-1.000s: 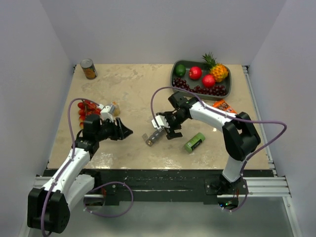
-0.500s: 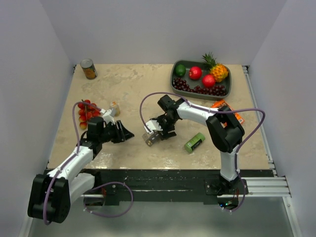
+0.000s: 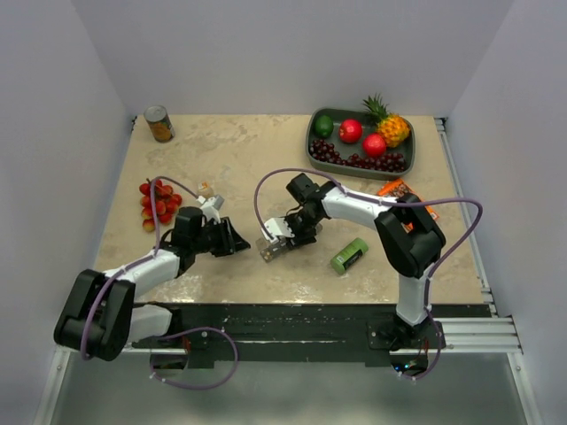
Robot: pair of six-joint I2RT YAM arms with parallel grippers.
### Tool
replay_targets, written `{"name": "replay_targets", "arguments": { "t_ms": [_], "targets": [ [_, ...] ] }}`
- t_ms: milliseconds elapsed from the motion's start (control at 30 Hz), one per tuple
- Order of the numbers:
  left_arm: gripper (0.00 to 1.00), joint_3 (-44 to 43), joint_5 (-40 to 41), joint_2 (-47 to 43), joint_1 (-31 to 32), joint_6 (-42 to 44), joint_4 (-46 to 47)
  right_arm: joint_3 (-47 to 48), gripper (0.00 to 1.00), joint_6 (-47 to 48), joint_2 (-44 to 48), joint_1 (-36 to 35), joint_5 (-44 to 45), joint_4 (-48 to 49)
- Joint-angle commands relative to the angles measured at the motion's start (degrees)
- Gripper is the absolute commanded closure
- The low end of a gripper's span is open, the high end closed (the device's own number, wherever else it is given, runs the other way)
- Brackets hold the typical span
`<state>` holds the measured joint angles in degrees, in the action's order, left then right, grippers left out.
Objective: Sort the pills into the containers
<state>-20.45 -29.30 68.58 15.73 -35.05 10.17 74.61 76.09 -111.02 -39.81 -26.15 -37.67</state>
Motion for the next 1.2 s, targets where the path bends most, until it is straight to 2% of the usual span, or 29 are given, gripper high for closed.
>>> {"name": "replay_targets", "arguments": {
  "t_ms": [0,133,500,600,733,867,1000,1167],
  "targets": [
    [0.64,-4.25,2.67,5.86,0.88,-0.63,7.31,-2.98,0.49,-1.91,2.12,-0.62,2.16,3.13],
    [0.67,-5.3,2.14,8.59,2.02,-2.3,11.35,-4.2,0.54,-3.32,2.21,-0.88,2.16,4.71],
    [0.72,-8.64,5.39,13.6,3.52,-2.66,13.82,-4.56,0.6,-4.64,2.04,-1.06,2.33,5.41],
    [0.76,-9.0,4.69,14.57,3.78,-2.39,14.61,-4.47,0.63,-4.99,2.04,-1.14,2.33,5.5],
    [0.91,-9.35,0.66,15.01,5.1,-1.25,14.7,-4.65,0.64,-5.26,1.78,-1.15,2.6,5.76],
    [1.0,-8.3,-0.15,12.64,7.56,-0.99,12.94,-4.73,0.65,-5.69,1.51,-1.23,2.86,6.03],
    [1.0,-6.8,0.73,11.14,9.93,-1.08,10.92,-4.56,0.66,-6.13,1.34,-1.23,2.69,6.2],
    [1.0,-5.13,4.68,13.6,10.73,-1.43,7.67,-4.47,0.66,-6.57,1.33,-1.15,2.86,6.21]
  ]
}}
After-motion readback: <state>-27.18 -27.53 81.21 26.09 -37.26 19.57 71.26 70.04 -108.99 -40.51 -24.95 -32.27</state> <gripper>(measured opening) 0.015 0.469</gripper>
